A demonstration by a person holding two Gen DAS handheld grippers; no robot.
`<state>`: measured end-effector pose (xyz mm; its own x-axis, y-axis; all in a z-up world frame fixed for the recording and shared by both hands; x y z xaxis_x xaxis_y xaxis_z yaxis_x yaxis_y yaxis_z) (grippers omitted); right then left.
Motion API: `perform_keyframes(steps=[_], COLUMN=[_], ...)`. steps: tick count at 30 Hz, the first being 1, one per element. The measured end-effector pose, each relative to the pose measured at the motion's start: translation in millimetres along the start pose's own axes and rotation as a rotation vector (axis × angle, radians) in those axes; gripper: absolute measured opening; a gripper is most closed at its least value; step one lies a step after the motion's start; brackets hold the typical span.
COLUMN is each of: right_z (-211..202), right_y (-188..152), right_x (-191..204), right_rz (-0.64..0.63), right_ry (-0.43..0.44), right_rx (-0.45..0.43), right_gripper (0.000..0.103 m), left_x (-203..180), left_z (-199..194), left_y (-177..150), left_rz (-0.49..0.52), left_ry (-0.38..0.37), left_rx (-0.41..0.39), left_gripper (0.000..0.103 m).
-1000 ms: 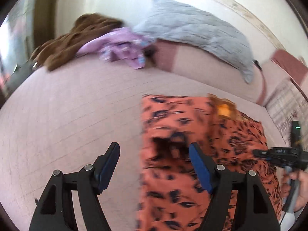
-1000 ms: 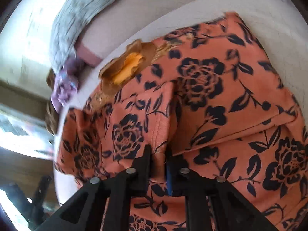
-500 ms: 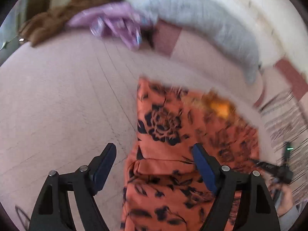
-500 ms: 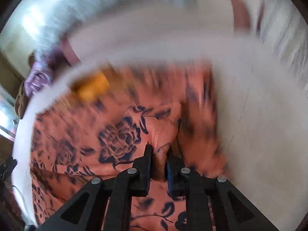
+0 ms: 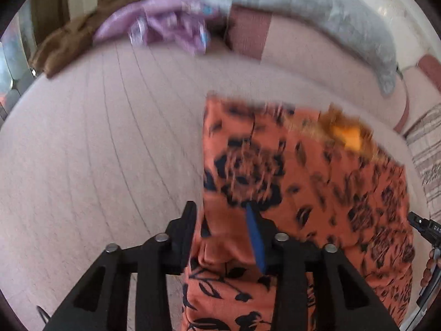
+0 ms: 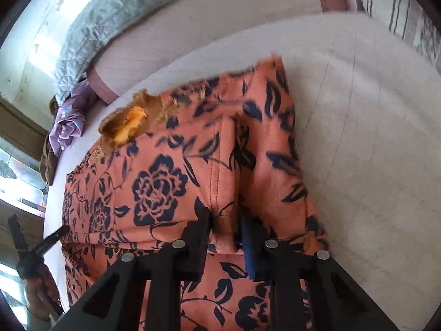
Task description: Fold small clothes
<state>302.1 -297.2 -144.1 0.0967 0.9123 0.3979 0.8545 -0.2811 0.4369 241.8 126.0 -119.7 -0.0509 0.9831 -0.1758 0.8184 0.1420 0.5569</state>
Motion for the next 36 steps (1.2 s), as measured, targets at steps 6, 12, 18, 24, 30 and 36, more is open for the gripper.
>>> perform_keyframes(steps=[6,12,18,24,30,36], right_z=[-18.8,39.1,52.7,13.7,45.6,-4.1], right_y=[45.5,70.0,72.7,64.3,29.9,36.2], right_x=[-39.3,-42.3,-36.2,-22.8,-17.7,-14.6], right_rz=[0.174,0.163,0.035,0.061,0.003,-0.013], right_ry=[0.032,0.057,-0.171,-0.071,-0.073,-0.230], right_rx=[-0.176,-0.037,-0.045,-0.154,0.035,-0.093], right_gripper=[0.088,0.022,0.018,0.090,0.046,0.033], left_x=[2.4,11.1,14.5,7.5,-1.8,-20.4], left_z=[16.4,59.3,70.6,19.9,53.0,-34.9], left_y=[30.8,34.4,32.8,37.9,23.2,39.7], left_rz=[-0.021,-0.038,-0.049,-0.038,0.062,0.122], left_ry=[-0.057,-0.087,-0.038,-0.096,-0.036,-0.061], left_rx=[-0.036,0.046,0.049,-0.062,0.110,-0.016], left_gripper=[0.069,0.035,0.012,0.059,0.037,0.045])
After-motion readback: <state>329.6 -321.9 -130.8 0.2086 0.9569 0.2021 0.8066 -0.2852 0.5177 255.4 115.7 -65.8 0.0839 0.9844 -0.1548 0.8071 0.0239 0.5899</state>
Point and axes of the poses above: each gripper's, at about its wrist camera, not at the fingertips, and z roughly the way its jaws point, x to its left, y to its top, the point moved 3 cm from there along z, roughly the way its jaws point, and after that the axes turned 1 degree about -x, right-handed, at the moved point
